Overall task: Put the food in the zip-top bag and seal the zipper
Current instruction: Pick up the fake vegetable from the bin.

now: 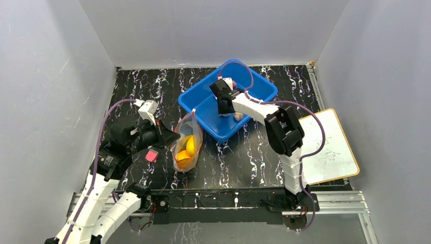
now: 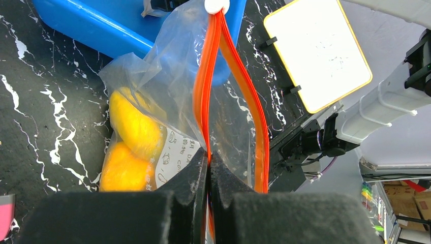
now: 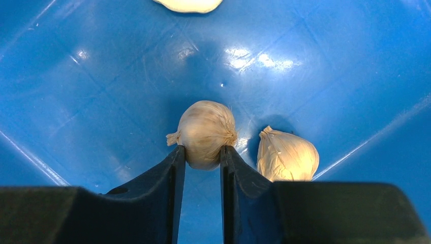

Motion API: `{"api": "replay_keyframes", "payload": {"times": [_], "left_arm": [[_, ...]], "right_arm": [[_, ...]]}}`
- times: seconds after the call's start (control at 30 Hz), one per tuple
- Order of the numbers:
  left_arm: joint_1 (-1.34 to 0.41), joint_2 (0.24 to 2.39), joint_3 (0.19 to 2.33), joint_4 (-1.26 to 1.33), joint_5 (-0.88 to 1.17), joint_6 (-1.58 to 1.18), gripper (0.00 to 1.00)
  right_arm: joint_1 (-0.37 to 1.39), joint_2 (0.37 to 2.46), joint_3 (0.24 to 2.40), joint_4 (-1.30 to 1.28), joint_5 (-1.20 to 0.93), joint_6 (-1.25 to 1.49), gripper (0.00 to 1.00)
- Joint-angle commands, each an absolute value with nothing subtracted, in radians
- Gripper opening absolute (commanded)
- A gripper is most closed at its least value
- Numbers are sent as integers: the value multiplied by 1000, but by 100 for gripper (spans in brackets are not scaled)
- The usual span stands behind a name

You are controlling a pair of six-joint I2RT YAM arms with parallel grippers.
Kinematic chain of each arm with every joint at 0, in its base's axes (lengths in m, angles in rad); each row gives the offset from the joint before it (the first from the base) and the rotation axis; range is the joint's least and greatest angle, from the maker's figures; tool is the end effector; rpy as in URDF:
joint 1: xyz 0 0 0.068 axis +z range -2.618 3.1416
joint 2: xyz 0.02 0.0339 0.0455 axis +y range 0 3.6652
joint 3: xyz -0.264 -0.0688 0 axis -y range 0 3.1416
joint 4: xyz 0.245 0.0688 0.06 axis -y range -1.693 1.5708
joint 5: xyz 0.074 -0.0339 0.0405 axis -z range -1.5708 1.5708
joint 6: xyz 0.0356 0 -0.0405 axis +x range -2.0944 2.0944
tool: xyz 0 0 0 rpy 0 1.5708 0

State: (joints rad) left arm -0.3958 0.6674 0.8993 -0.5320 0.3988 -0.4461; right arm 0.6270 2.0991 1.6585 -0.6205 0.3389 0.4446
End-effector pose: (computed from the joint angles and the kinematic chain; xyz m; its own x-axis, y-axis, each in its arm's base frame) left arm 0.1232 -0.0665 0.3600 -0.5470 -0.2023 -0.8123 0.5116 0.6872 -0.5157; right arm 0.3736 0.2561 0.1974 -0.8196 -0.0929 -0.5653 -0.0769 0.9957 -0.0521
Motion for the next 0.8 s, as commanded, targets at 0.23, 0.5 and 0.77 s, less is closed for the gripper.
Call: {"api": "replay_keyframes", "payload": {"times": [0.23, 0.5, 0.77], "left_arm": [[-394, 666, 909, -529, 381, -455, 0], [-394, 660, 920, -522, 372, -472, 0], [-394, 661, 922, -494, 374, -500, 0]], "right_arm": [[628, 1934, 1597, -500, 284, 383, 17], [641, 1785, 1552, -506, 204, 332, 18], [688, 1568, 1508, -515, 147, 278, 18]]}}
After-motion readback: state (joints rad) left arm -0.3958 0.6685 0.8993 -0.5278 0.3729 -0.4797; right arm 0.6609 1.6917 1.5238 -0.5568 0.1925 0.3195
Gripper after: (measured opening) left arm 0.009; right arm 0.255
